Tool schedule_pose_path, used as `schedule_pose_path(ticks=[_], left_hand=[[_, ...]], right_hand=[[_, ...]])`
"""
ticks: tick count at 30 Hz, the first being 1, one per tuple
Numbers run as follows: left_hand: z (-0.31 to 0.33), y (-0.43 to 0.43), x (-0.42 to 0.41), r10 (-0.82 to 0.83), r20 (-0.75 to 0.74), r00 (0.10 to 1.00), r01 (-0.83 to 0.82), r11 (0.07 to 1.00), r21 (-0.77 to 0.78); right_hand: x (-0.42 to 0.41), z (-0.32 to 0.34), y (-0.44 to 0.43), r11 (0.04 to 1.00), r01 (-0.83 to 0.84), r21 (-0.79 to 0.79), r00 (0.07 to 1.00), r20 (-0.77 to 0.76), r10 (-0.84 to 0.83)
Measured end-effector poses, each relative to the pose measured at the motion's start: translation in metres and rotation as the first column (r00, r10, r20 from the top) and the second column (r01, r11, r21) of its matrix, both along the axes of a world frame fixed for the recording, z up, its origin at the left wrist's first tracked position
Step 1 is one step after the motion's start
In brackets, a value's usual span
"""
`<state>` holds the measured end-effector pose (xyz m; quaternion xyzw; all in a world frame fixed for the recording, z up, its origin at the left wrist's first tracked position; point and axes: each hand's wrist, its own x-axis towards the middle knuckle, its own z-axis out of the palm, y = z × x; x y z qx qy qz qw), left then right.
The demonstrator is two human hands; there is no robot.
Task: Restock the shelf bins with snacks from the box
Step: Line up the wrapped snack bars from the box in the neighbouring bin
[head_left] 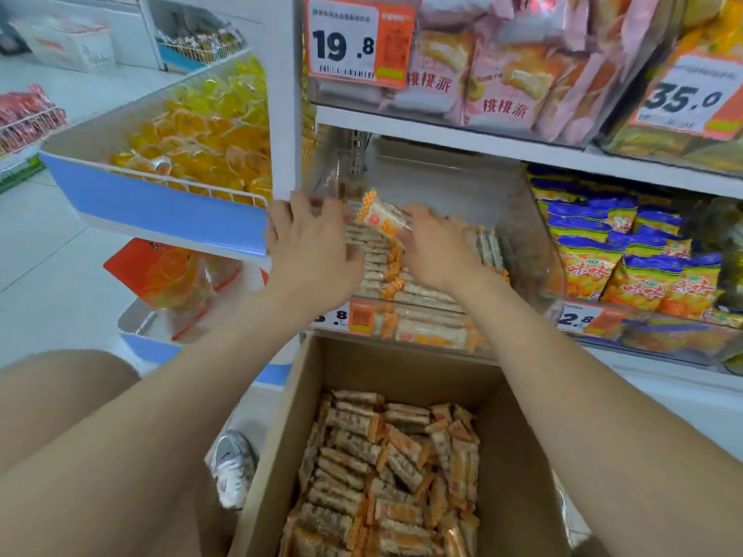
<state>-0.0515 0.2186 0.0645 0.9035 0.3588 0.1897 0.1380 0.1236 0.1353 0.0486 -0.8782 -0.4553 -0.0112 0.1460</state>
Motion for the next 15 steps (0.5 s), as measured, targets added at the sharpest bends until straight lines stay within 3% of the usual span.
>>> schedule_pose_path(ticks=[3,4,6,8,11,15], left_hand=[[-0.012,0.003,0.002,-0.095,-0.119,0.988,0.129,0.936,0.329],[-0.016,0.003,0.002,-0.152,-0.158,0.976,0.202,0.905,0.374],[-0.023,0.002,0.005,-0.272,-0.216,0.938,0.331,0.886,0.323],[-0.031,0.003,0.01,-0.348,-0.27,0.898,0.399,0.902,0.164],[-0.04,0.003,0.013,-0.353,-0.303,0.885,0.375,0.927,0.016],[-0.037,-0.004,0.011,-0.306,-0.279,0.91,0.316,0.949,-0.007]], right_hand=[[0.02,-0.007,0.045,0.996,0.062,-0.06,0.994,0.093,-0.056],[0.024,-0.009,0.059,0.995,0.074,-0.069,0.99,0.125,-0.065],[0.032,-0.014,0.08,0.994,0.075,-0.073,0.984,0.165,-0.063],[0.038,-0.023,0.095,0.995,0.044,-0.088,0.984,0.176,-0.028],[0.042,-0.033,0.101,0.999,0.044,-0.017,0.97,0.241,-0.039],[0.051,-0.027,0.104,0.998,-0.022,0.055,0.966,0.259,0.007]])
